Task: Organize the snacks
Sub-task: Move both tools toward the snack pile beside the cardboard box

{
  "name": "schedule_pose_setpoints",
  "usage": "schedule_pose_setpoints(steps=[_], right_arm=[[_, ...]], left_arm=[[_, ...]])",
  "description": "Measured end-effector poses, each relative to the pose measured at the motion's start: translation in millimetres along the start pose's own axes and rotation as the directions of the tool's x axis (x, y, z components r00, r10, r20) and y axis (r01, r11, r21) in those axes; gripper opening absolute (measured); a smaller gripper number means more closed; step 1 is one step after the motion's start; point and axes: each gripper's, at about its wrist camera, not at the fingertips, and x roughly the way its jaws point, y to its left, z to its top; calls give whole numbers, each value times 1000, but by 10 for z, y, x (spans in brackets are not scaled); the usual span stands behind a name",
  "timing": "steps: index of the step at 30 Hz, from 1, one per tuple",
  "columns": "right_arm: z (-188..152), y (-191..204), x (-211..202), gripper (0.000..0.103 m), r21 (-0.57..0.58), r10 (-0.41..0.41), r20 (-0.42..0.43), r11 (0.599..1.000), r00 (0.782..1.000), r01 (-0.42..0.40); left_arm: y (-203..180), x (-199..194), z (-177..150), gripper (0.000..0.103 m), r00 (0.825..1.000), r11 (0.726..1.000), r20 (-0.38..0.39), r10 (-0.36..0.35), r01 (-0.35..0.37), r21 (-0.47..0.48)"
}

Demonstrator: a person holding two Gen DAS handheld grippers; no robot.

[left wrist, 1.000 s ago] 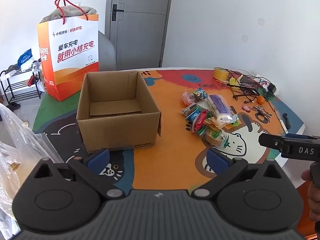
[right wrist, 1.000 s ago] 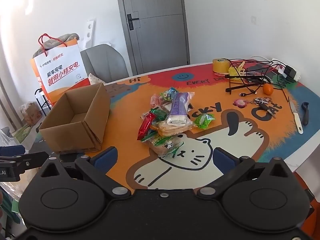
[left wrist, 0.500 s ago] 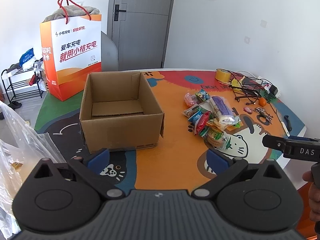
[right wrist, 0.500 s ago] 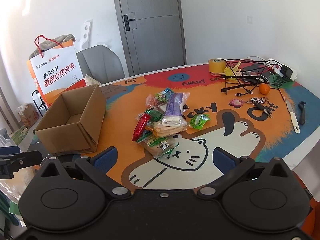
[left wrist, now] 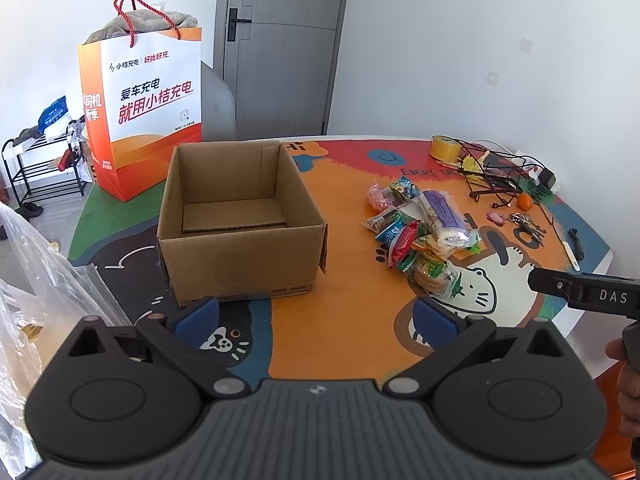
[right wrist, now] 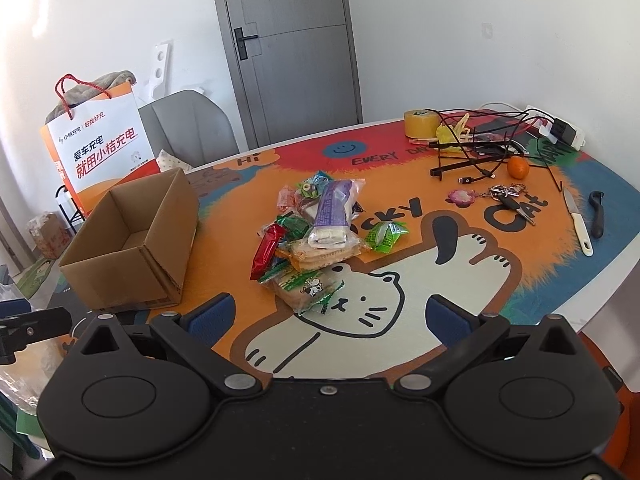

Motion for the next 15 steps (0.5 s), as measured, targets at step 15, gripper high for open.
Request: schedule_pose_setpoints(steps=[15], right_arm=[[0,50,25,103,-61,55,33,997,998,-53]], left_arm=[[-111,3,-10,102,998,999,48,-36,36,8]])
